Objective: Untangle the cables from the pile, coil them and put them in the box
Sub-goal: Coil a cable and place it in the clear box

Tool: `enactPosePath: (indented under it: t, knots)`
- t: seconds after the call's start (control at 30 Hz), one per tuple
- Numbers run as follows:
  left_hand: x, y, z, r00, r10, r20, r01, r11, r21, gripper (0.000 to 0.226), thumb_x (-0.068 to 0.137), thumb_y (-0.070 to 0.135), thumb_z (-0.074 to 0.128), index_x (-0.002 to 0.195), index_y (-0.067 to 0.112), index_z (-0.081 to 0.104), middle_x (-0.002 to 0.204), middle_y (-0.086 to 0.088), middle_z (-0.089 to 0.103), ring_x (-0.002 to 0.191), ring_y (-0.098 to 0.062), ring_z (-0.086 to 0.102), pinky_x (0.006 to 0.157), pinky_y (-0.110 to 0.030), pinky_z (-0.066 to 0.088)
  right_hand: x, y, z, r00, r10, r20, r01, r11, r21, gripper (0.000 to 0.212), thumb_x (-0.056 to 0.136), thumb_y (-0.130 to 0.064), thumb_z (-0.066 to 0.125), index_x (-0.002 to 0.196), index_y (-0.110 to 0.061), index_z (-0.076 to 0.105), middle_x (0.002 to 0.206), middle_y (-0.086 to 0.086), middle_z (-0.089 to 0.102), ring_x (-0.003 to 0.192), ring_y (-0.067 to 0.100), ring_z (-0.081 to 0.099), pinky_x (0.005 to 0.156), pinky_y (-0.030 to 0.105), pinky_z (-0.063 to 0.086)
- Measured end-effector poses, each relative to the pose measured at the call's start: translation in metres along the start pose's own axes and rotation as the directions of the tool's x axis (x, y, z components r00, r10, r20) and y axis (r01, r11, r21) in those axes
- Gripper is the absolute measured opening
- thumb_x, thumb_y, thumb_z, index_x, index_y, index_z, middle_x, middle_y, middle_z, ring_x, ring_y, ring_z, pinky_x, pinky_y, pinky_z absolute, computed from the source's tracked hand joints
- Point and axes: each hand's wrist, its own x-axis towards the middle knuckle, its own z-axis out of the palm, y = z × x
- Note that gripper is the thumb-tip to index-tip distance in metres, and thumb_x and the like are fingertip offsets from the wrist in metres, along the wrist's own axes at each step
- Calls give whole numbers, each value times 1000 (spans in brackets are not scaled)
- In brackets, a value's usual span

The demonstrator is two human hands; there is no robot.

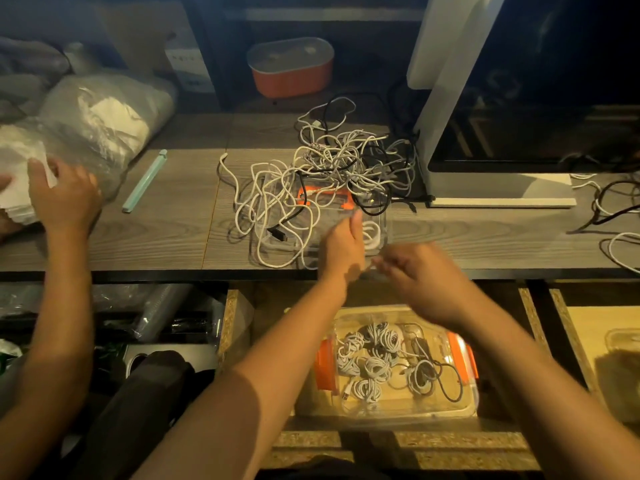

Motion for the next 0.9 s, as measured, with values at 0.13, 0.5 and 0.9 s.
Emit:
enactPosePath:
  t: [0.13, 0.5, 0.9]
  knots:
    - [-40, 9, -2, 948, -31, 316, 84, 984, -157, 29, 100, 20, 42, 92, 6, 66, 83, -3, 60, 79, -15, 52, 65, -26, 38, 15, 16, -36, 993, 13, -119, -2, 996, 86, 24, 97, -21, 47, 84, -10, 64, 74, -2, 60, 69, 5, 55, 62, 20, 42]
    - [-43, 41, -23, 969, 142, -202, -213, 896, -391, 53, 92, 43, 29, 45, 21, 40, 38, 9, 43, 41, -6, 43, 48, -28, 33, 2, 22, 25, 970, 209, 121, -229, 630, 742, 35, 100, -27, 38, 69, -18, 51, 53, -3, 37, 45, 12, 28, 41, 23, 23]
    - [-33, 15, -17, 931, 364, -33, -366, 924, -111, 35, 97, 28, 36, 63, 21, 38, 52, 15, 37, 46, -11, 40, 50, -27, 29, -16, 16, 19, 969, -127, 212, 164, 972, -166, 20, 98, -24, 43, 99, -15, 62, 83, -5, 62, 67, 11, 56, 68, 30, 48]
